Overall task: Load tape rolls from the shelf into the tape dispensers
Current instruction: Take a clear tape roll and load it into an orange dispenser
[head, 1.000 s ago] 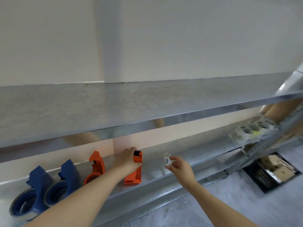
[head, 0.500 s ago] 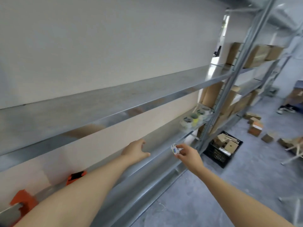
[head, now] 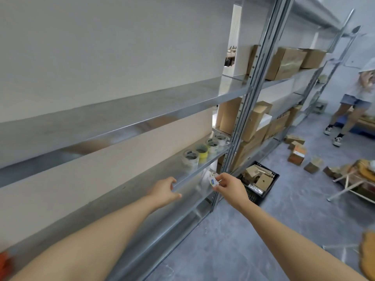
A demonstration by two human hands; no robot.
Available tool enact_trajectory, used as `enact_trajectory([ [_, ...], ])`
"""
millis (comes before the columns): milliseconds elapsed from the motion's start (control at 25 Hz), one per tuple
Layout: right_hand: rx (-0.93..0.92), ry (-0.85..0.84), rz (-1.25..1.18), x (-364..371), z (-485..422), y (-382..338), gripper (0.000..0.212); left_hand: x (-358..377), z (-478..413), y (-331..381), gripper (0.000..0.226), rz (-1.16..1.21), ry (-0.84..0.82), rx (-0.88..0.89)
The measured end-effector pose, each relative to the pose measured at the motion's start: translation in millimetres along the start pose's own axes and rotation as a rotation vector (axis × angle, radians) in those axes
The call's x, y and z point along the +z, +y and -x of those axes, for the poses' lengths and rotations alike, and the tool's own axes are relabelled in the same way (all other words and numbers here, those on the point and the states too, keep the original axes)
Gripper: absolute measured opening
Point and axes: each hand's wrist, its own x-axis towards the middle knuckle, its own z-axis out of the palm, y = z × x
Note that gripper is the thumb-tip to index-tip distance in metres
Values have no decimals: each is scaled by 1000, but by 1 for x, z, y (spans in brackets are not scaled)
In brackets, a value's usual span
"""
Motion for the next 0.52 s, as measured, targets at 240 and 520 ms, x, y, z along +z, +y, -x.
enact_trajectory([
  [240,-49,-37,-12,3,-86,24,19,24,-96,15,61,-83,0,-55],
  [520,-41,-139,61,9,-212,49,24,51,-251,38,46,-96,18,-32],
])
